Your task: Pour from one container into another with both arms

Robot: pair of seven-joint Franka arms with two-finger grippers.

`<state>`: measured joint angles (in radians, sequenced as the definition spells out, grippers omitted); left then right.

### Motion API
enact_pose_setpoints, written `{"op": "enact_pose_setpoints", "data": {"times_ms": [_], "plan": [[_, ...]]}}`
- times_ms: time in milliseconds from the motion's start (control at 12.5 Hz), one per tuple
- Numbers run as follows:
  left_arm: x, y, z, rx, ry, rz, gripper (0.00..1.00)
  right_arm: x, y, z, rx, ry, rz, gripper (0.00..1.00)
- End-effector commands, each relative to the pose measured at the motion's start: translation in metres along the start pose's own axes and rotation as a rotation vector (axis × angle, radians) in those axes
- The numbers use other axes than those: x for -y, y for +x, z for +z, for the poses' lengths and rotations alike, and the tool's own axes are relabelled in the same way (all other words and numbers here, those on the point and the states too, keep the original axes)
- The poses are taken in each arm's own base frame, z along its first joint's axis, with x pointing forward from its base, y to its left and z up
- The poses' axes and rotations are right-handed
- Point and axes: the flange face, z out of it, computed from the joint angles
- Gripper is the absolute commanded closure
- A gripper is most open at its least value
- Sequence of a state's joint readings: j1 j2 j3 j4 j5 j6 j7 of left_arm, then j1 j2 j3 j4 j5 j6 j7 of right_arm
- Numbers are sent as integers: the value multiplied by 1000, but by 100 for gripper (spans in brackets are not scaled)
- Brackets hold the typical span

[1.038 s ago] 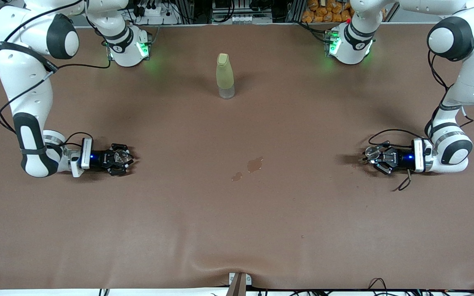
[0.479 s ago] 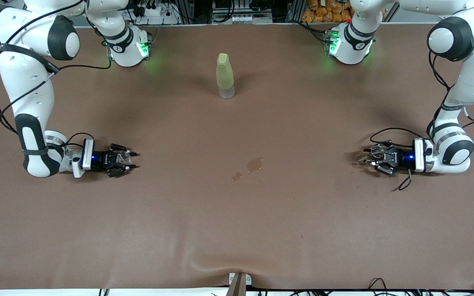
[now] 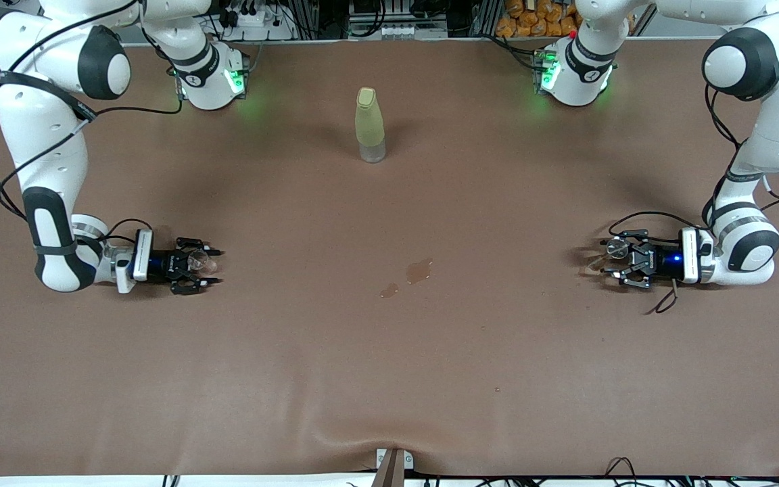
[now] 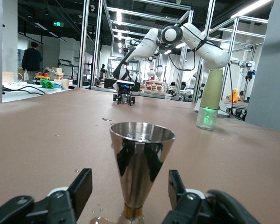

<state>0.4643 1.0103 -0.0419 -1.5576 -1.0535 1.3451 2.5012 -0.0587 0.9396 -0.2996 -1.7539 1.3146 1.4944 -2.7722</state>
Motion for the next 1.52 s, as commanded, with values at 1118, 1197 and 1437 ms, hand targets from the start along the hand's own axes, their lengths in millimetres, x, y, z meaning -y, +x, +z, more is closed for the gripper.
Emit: {"op": "enact_pose_setpoints", "data": {"times_ms": [1118,1197,1437], "plan": [[-3,253,-122,910,30,-484,19,-6,199,-194,635,11,629,0],[-2,267,-119,947,61,-502,13,-6,221,-199,668,-19,688,0],[-10,328,-121,1069,200,-562,6,-10,299,-202,778,-121,824,0]]}}
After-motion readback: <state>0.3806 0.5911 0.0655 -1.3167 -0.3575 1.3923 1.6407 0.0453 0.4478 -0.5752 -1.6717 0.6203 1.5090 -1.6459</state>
